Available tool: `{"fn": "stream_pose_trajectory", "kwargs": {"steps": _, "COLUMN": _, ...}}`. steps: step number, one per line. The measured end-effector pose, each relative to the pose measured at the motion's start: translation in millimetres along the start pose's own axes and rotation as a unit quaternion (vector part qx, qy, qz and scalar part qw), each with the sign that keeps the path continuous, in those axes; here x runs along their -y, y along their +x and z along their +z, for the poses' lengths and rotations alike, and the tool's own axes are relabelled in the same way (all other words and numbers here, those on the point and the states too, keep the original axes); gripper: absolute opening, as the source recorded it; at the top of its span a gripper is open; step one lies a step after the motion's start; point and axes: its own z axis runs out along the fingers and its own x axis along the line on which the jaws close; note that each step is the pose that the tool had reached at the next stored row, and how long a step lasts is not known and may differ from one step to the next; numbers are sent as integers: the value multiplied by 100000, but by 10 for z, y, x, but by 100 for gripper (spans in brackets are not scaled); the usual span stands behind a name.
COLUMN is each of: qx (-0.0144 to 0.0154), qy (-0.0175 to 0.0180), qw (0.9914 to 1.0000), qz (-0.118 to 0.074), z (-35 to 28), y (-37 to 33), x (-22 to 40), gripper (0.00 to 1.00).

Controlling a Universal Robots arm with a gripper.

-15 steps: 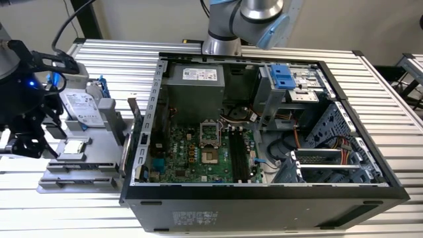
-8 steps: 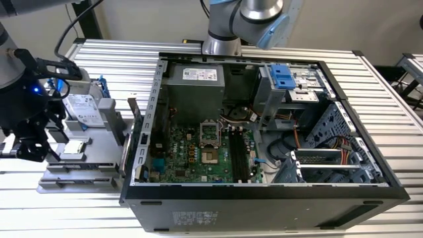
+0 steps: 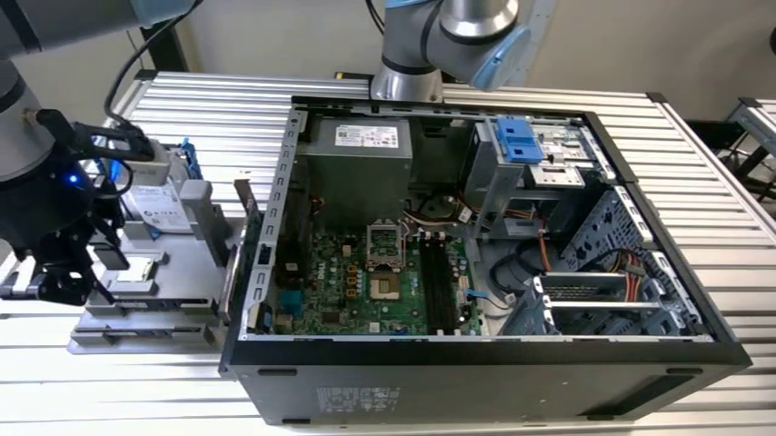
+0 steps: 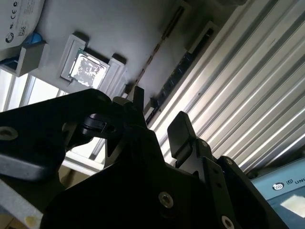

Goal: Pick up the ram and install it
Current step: 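Pick up the ram and move it above insertion slot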

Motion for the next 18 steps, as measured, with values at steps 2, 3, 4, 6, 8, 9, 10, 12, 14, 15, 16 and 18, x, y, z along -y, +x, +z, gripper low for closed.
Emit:
{"fn": "stream_pose_trajectory", "kwargs": {"steps": 2, "qx": -22, "qy": -2, "qw": 100000, "qz": 8, "z": 33, "y": 6, "x": -1, "gripper": 100}}
{"fn": "stream_pose_trajectory", "kwargs": {"steps": 3, "qx": -18, "qy": 6, "qw": 100000, "qz": 7, "z": 52, "y": 11, "x": 0, "gripper": 100}}
{"fn": "stream_pose_trajectory", "kwargs": {"steps": 4, "qx": -27, "qy": -3, "qw": 100000, "qz": 7, "z": 67, "y": 18, "x": 0, "gripper": 100}}
{"fn": "stream_pose_trajectory", "kwargs": {"steps": 6, "qx": -32, "qy": -6, "qw": 100000, "qz": 7, "z": 98, "y": 33, "x": 0, "gripper": 100}}
{"fn": "stream_pose_trajectory", "kwargs": {"steps": 8, "qx": -38, "qy": -14, "qw": 100000, "qz": 8, "z": 128, "y": 51, "x": 0, "gripper": 100}}
{"fn": "stream_pose_trajectory", "kwargs": {"steps": 9, "qx": -39, "qy": -21, "qw": 100000, "qz": 8, "z": 145, "y": 62, "x": 1, "gripper": 100}}
{"fn": "stream_pose_trajectory", "kwargs": {"steps": 10, "qx": -37, "qy": -19, "qw": 100000, "qz": 5, "z": 162, "y": 72, "x": 1, "gripper": 100}}
{"fn": "stream_pose_trajectory", "kwargs": {"steps": 12, "qx": -37, "qy": -24, "qw": 100000, "qz": 5, "z": 196, "y": 93, "x": 0, "gripper": 100}}
{"fn": "stream_pose_trajectory", "kwargs": {"steps": 14, "qx": -33, "qy": -22, "qw": 100000, "qz": 6, "z": 231, "y": 117, "x": -4, "gripper": 100}}
{"fn": "stream_pose_trajectory", "kwargs": {"steps": 15, "qx": -31, "qy": -21, "qw": 100000, "qz": 4, "z": 249, "y": 130, "x": -5, "gripper": 100}}
{"fn": "stream_pose_trajectory", "kwargs": {"steps": 16, "qx": -36, "qy": -23, "qw": 100000, "qz": 5, "z": 266, "y": 142, "x": -7, "gripper": 100}}
{"fn": "stream_pose_trajectory", "kwargs": {"steps": 18, "qx": -36, "qy": -23, "qw": 100000, "qz": 7, "z": 298, "y": 164, "x": -11, "gripper": 100}}
